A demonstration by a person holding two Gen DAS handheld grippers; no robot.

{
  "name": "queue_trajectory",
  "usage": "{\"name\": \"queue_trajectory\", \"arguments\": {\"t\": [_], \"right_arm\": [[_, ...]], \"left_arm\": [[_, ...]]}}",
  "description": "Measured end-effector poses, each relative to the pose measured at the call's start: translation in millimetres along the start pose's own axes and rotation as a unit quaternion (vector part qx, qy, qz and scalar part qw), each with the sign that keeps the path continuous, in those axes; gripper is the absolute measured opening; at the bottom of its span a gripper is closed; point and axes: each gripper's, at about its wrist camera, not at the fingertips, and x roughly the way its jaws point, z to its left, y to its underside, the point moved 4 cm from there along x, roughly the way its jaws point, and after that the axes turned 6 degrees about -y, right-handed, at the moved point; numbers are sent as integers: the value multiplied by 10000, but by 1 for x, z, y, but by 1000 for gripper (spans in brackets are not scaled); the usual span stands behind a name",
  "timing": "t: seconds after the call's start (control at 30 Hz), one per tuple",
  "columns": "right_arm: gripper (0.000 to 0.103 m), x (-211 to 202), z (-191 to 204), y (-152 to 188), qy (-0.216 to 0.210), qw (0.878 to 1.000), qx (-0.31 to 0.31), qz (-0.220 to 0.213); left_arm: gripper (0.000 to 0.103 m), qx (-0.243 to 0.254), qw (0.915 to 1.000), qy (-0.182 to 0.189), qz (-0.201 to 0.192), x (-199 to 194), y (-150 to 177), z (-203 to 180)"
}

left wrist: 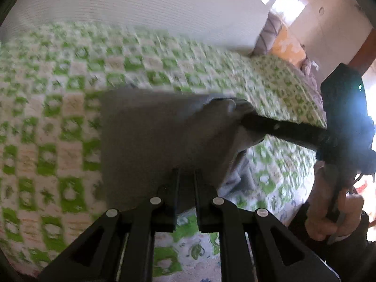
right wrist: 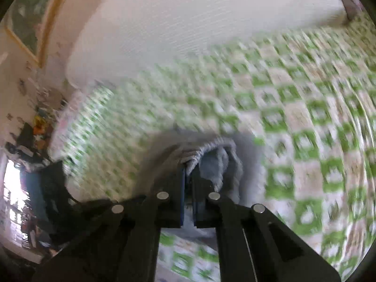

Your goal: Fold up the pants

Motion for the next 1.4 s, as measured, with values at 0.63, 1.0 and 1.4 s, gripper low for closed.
{"name": "queue_trajectory", "arguments": {"t": [0.63, 1.0, 1.4], "right_arm": [[8, 54, 10, -4, 15, 9994, 48, 332], [4, 24, 2, -6, -269, 9994, 217, 4], [91, -1, -10, 2, 507, 9971, 410, -398]], "left_arm": [[11, -138, 9991, -391, -124, -4, -7, 12], [13, 110, 9939, -935, -573, -15, -11, 3], [31, -559, 9971, -462, -220, -9, -36, 56]]}}
